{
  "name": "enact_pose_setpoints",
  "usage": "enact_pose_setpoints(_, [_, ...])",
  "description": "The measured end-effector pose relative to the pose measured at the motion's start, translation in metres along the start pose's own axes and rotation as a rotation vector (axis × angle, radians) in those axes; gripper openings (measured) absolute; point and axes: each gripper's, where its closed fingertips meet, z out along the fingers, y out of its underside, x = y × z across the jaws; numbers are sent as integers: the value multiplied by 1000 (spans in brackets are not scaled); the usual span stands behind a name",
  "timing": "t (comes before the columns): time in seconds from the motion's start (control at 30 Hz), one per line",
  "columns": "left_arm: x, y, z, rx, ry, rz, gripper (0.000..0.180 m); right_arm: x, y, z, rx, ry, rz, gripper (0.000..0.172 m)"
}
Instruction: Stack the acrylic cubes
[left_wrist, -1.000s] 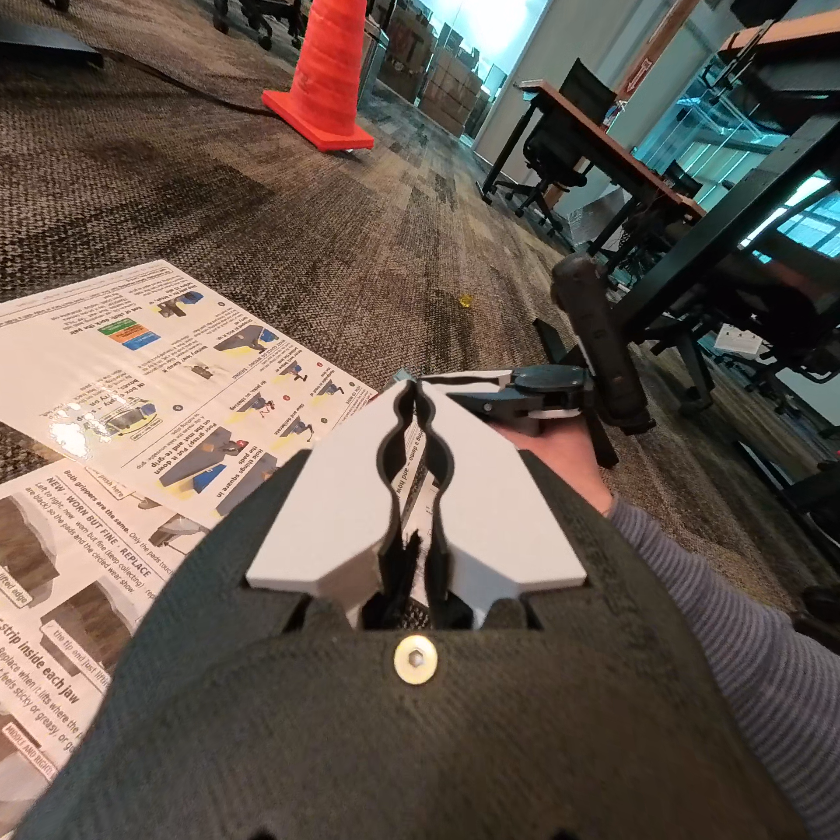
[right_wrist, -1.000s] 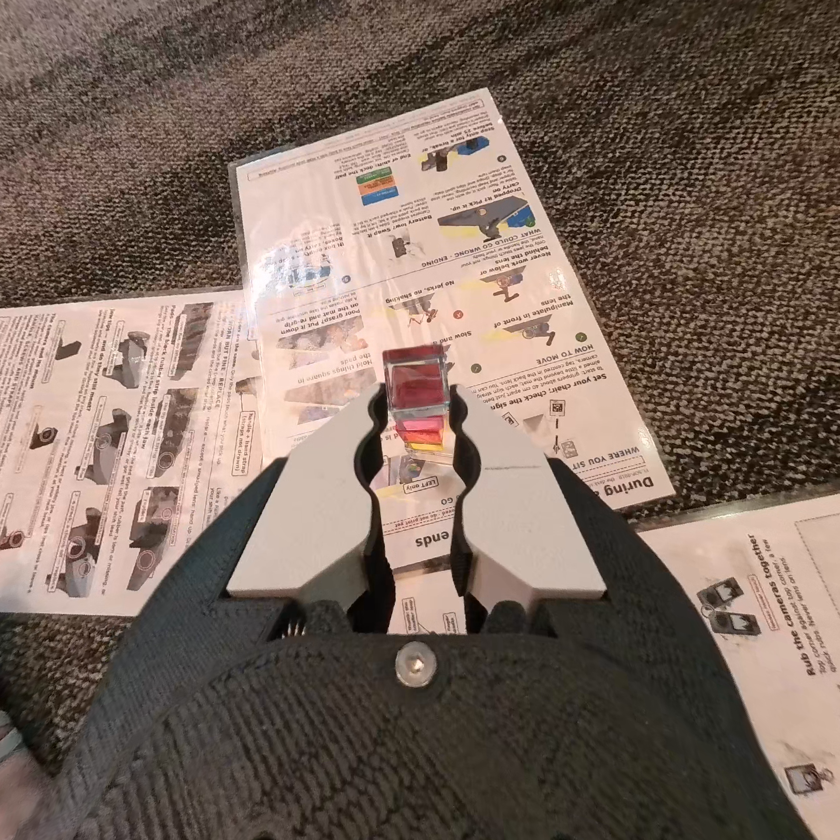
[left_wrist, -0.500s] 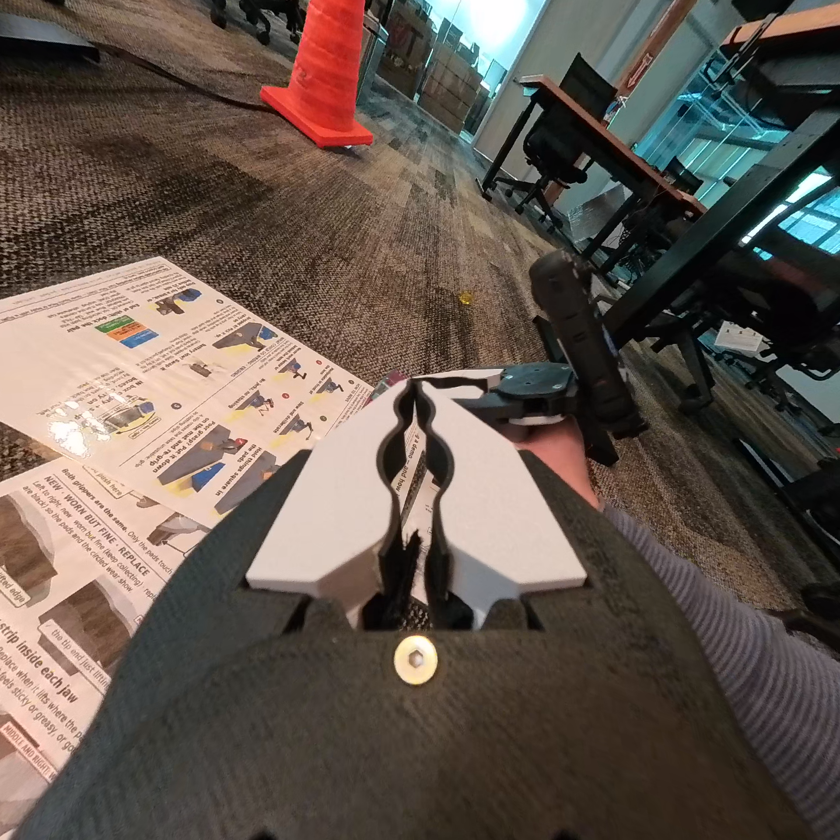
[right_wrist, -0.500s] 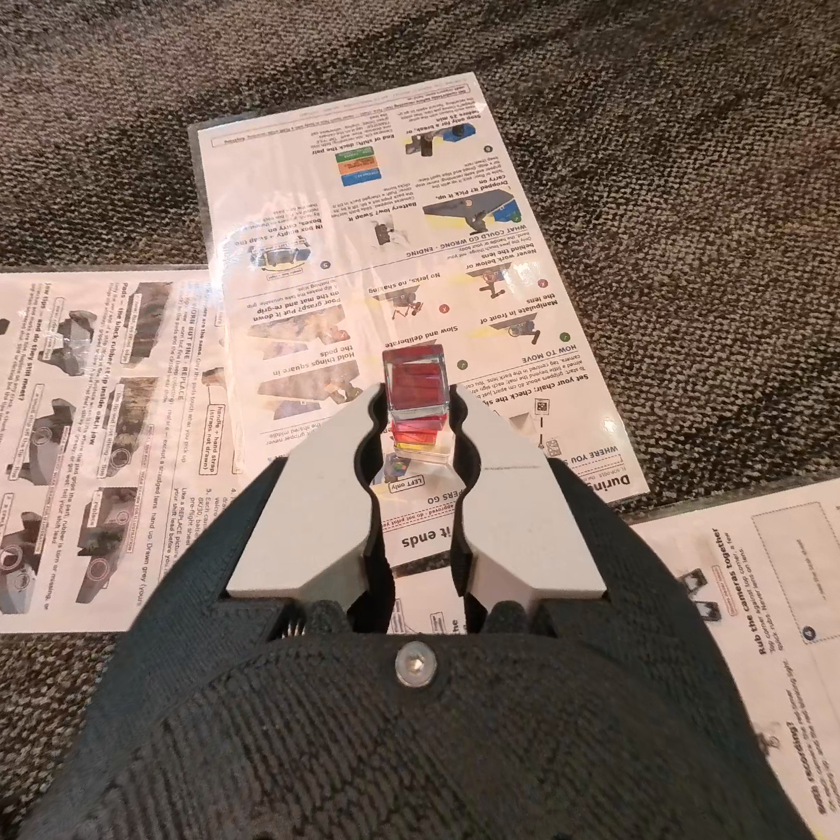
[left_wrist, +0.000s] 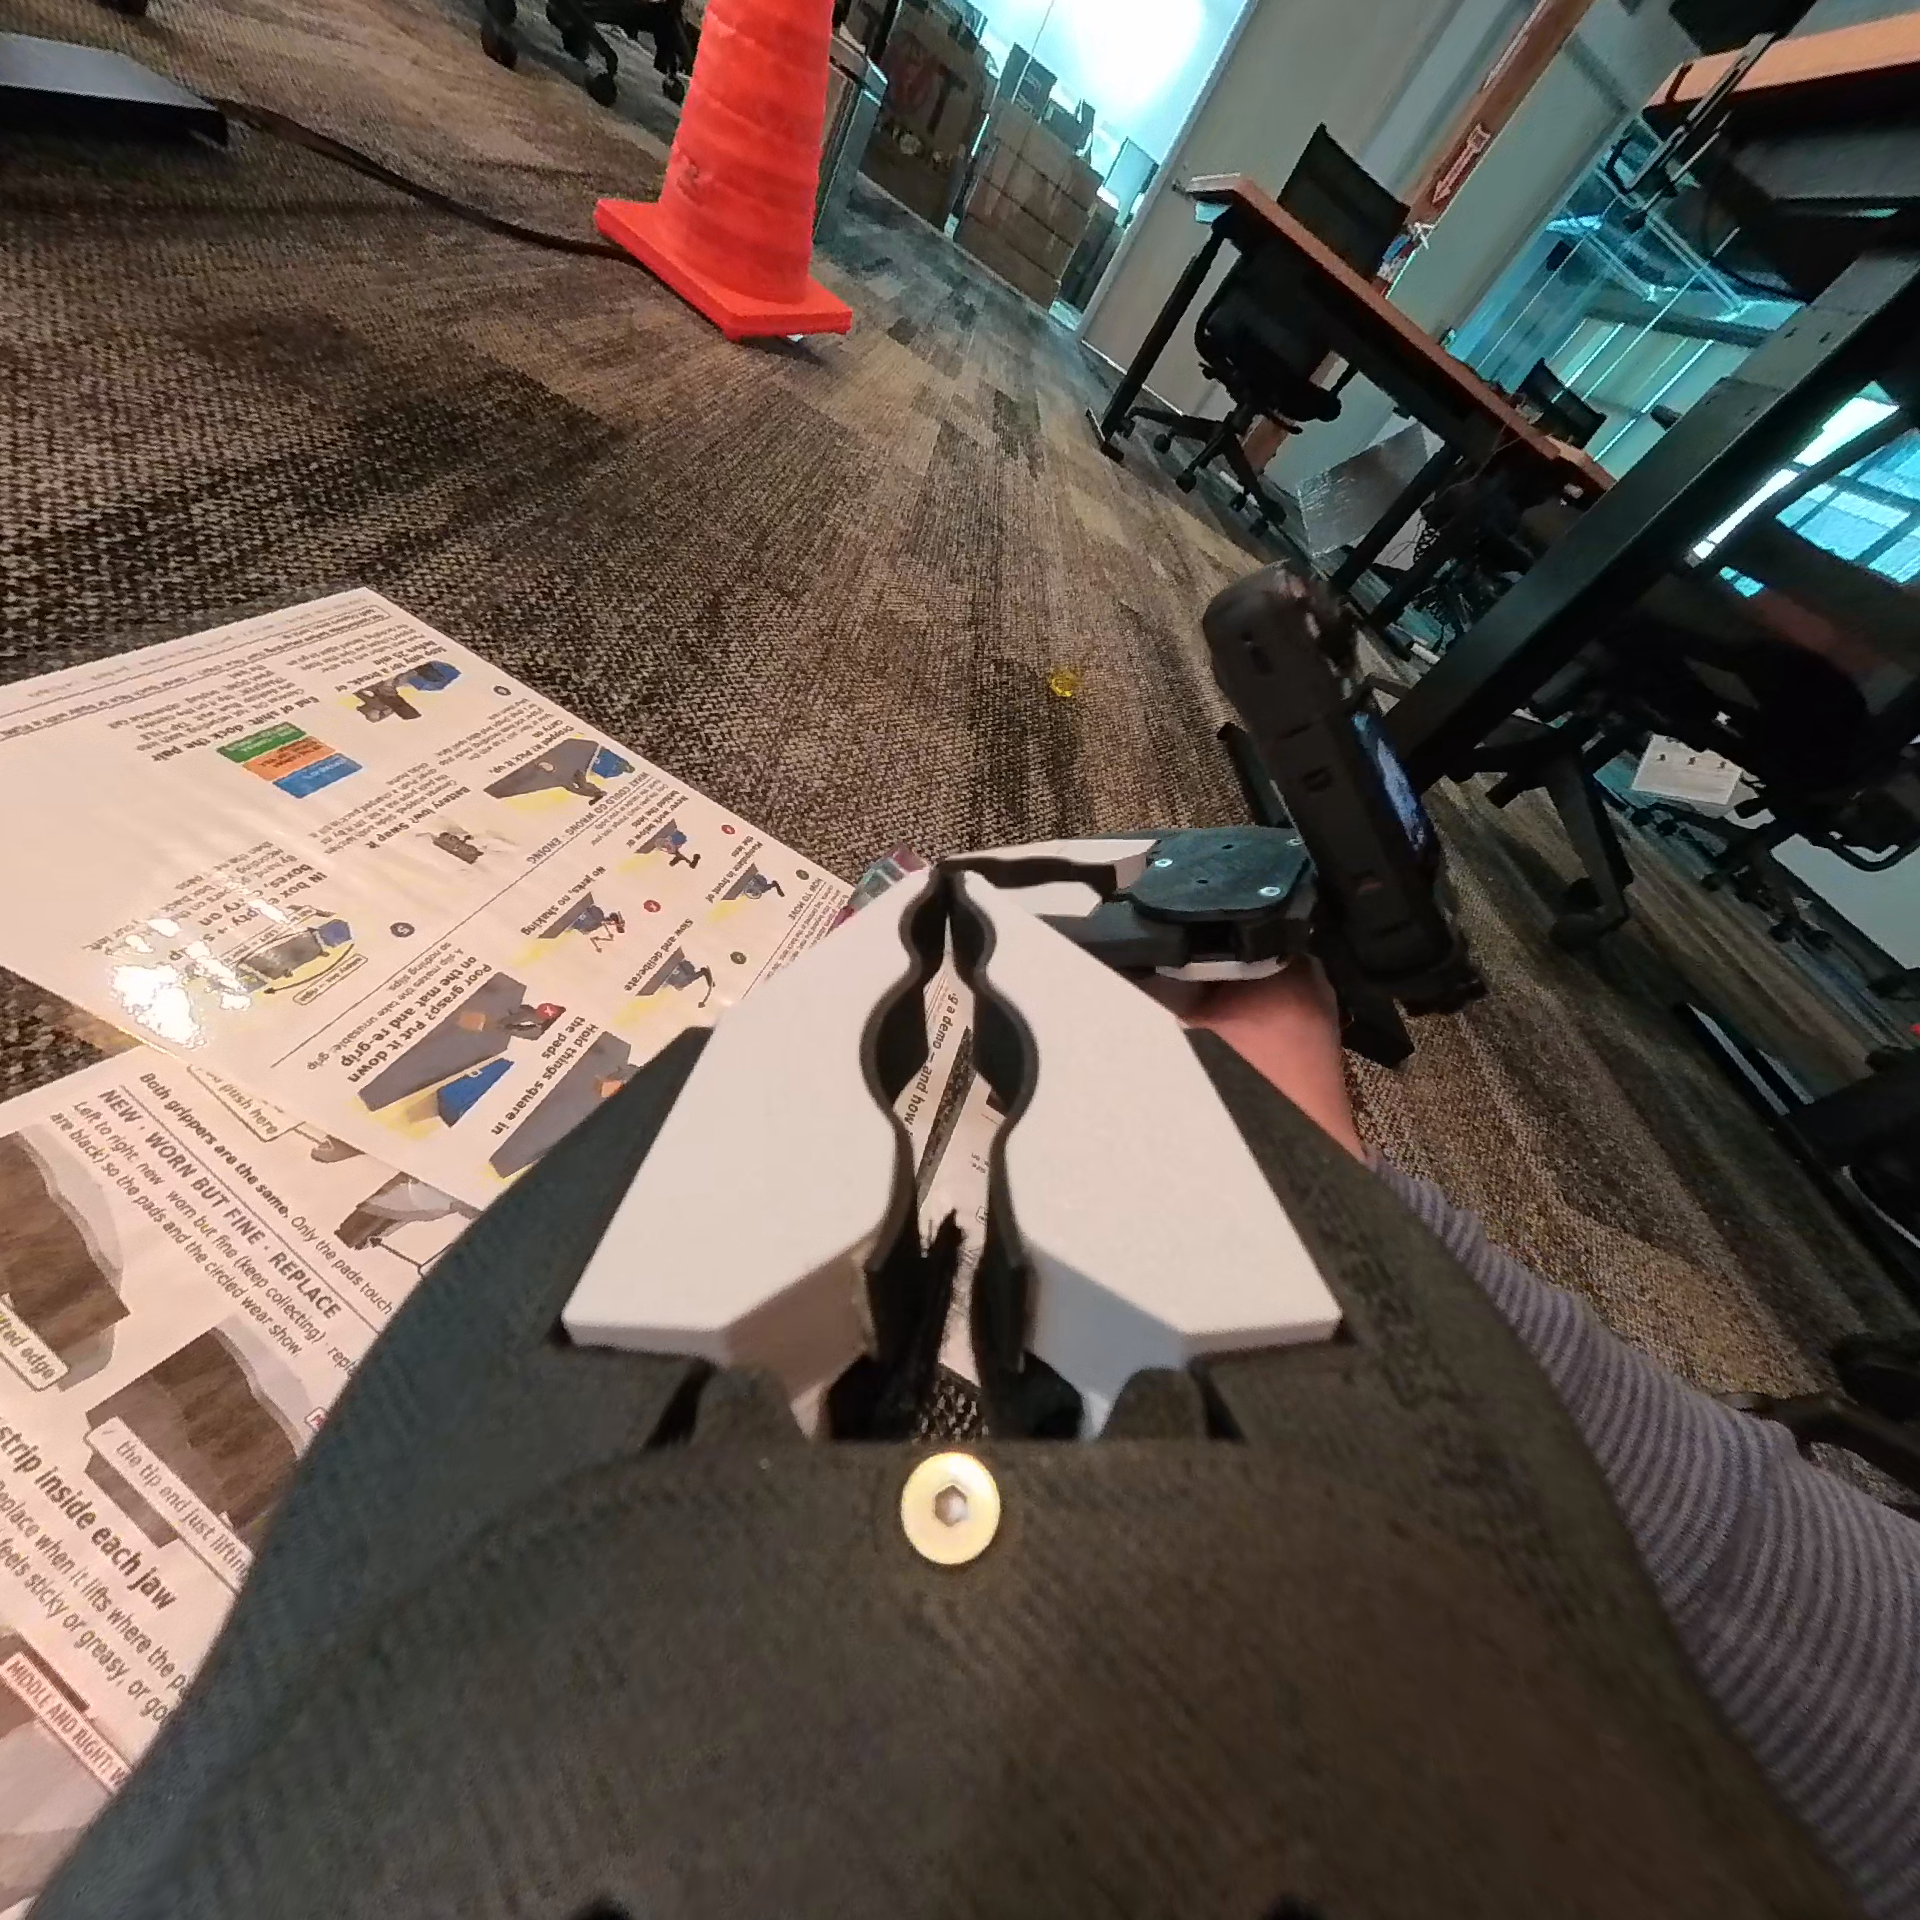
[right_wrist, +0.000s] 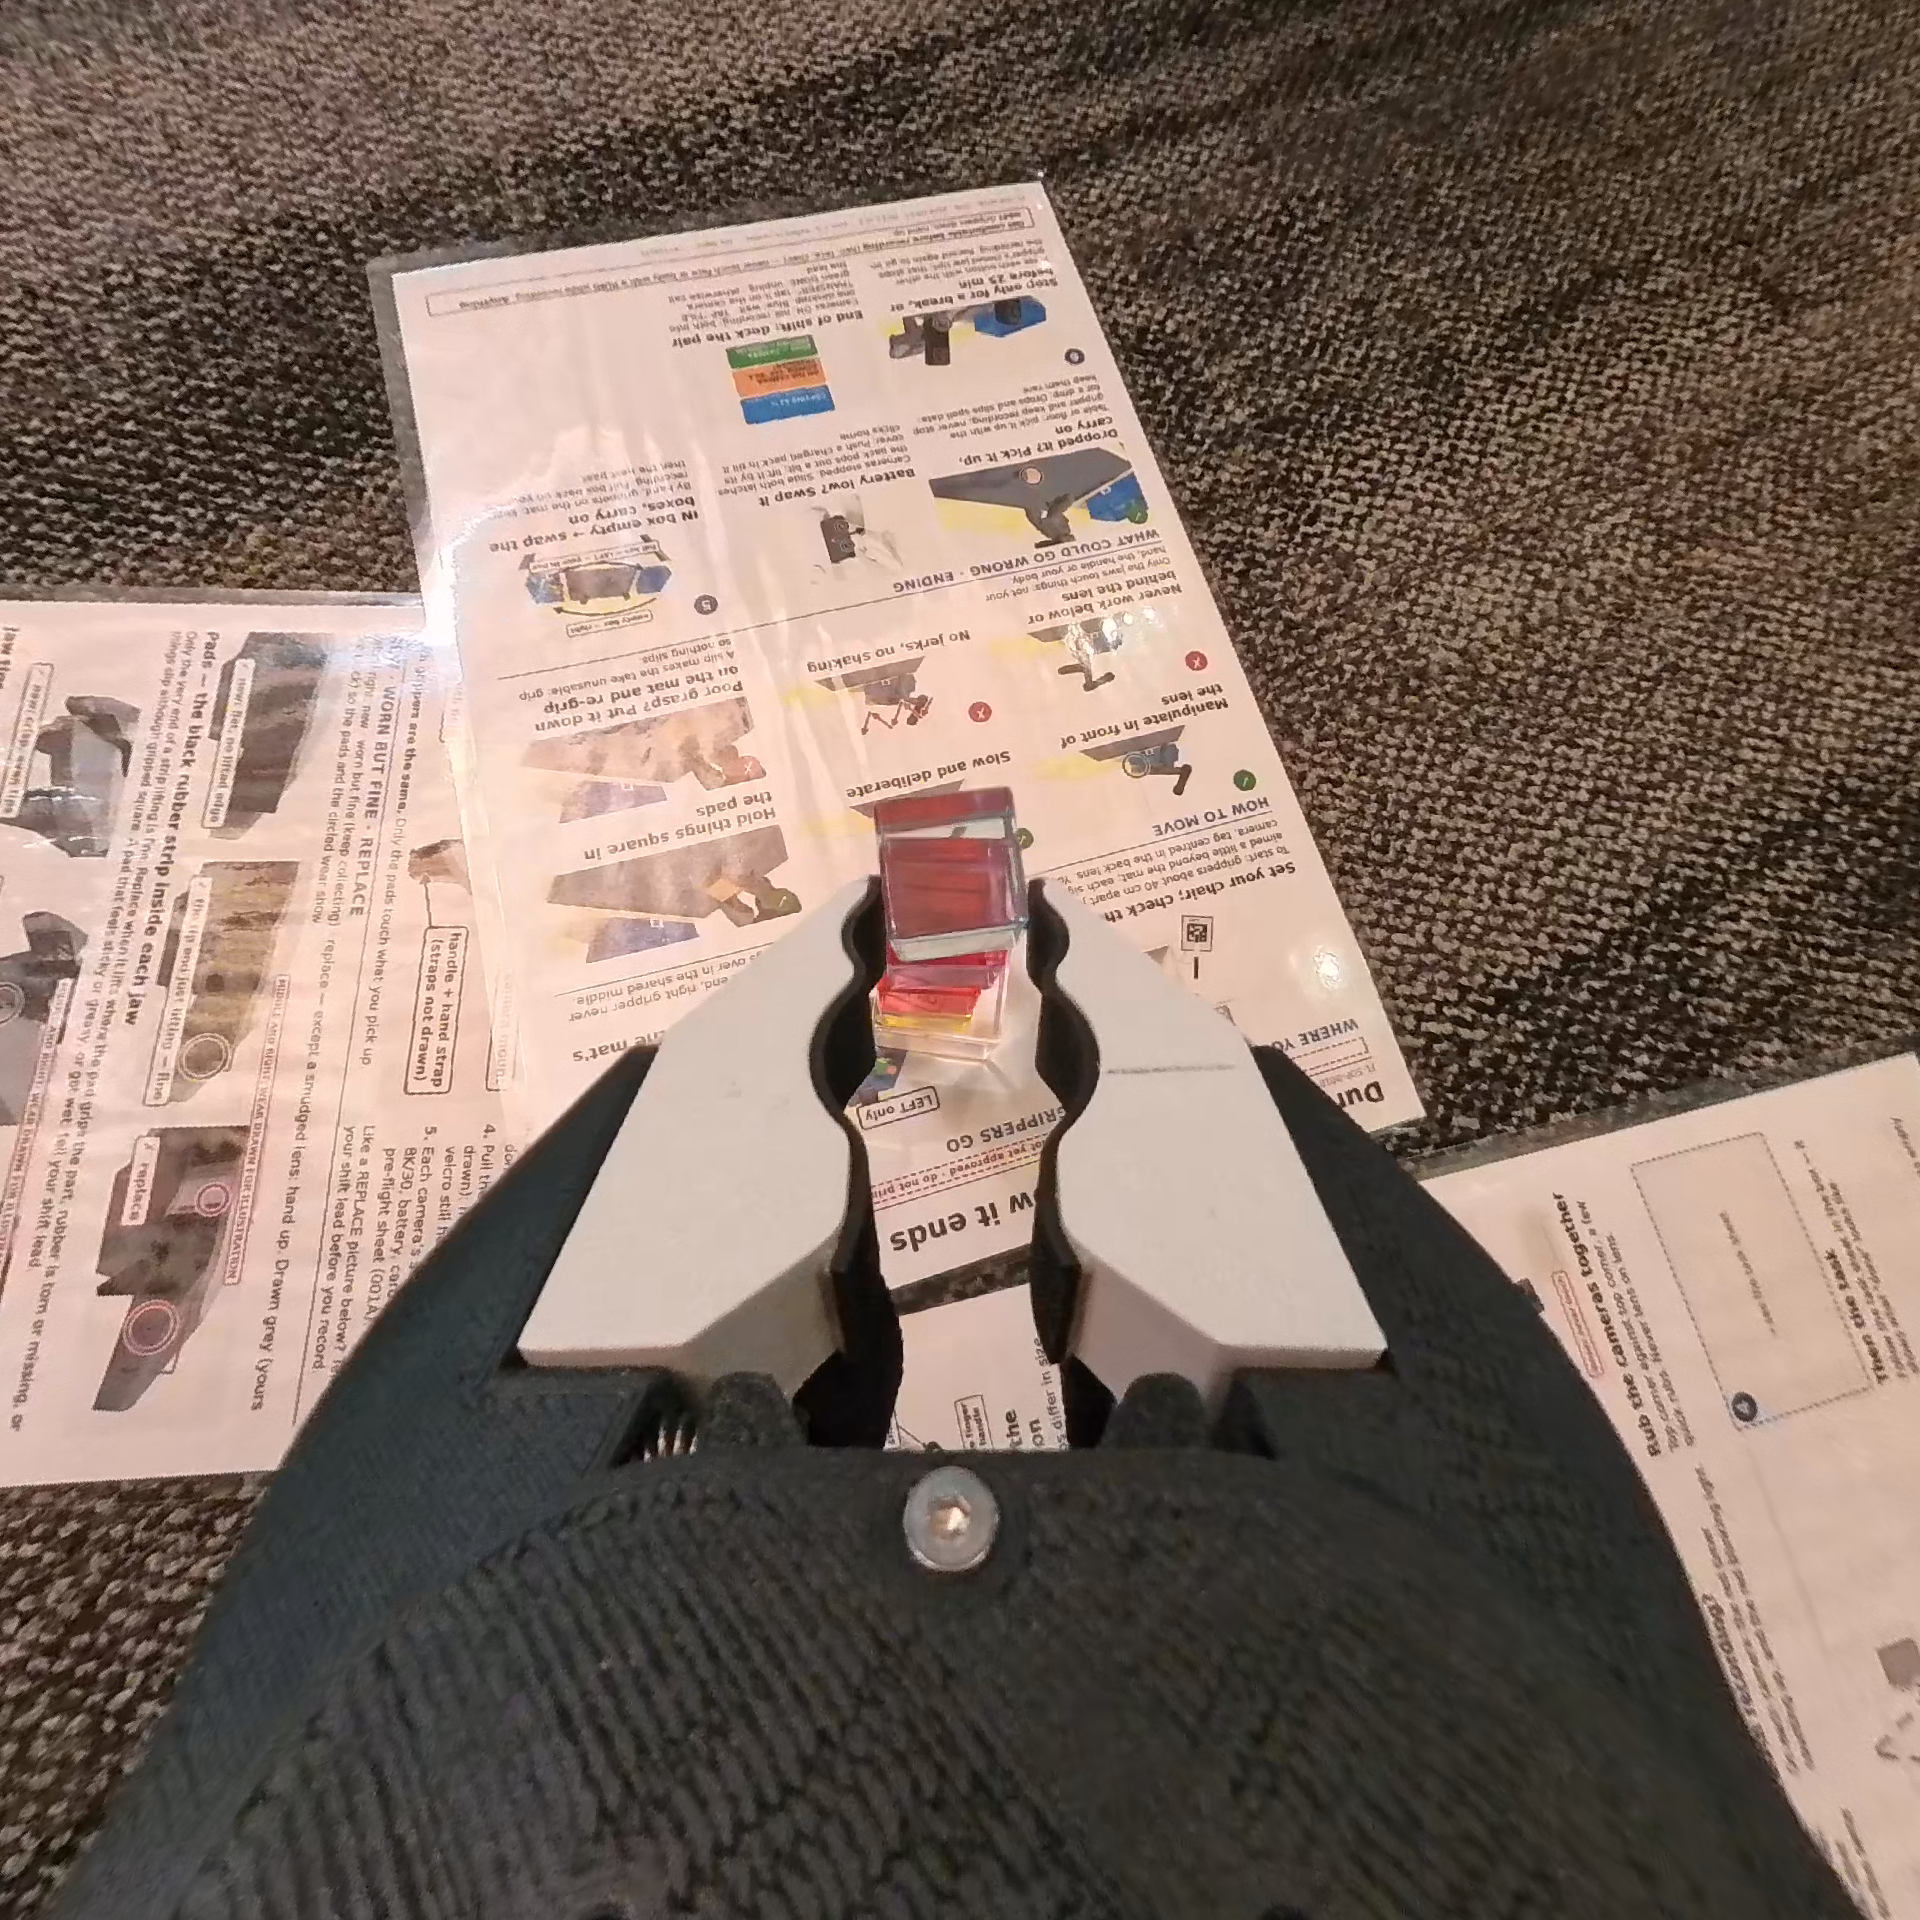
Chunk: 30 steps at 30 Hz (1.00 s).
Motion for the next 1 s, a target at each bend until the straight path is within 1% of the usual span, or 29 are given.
enact_pose_setpoints(0.7, [1, -1, 0, 3, 6, -4, 0, -1, 2, 3, 3, -9, 16, 25])
enact_pose_setpoints(0.73, [1, -1, 0, 3, 6, -4, 0, -2, 1, 3, 9, -13, 16, 28])
enact_pose_setpoints(0.77, [1, -1, 0, 3, 6, -5, 0, -2, -1, 2, 22, -16, 19, 37])
enact_pose_setpoints(0.87, [1, -1, 0, 4, 7, -5, 0, -2, -14, -7, 95, -30, 38, 59])
enact_pose_setpoints(0.93, [1, -1, 0, 4, 6, -5, 0, 4, -31, -19, 188, -16, 45, 65])
enact_pose_setpoints(1.0, [1, -2, 0, 5, 7, -6, 0, 14, -49, -38, 309, 16, 46, 66])
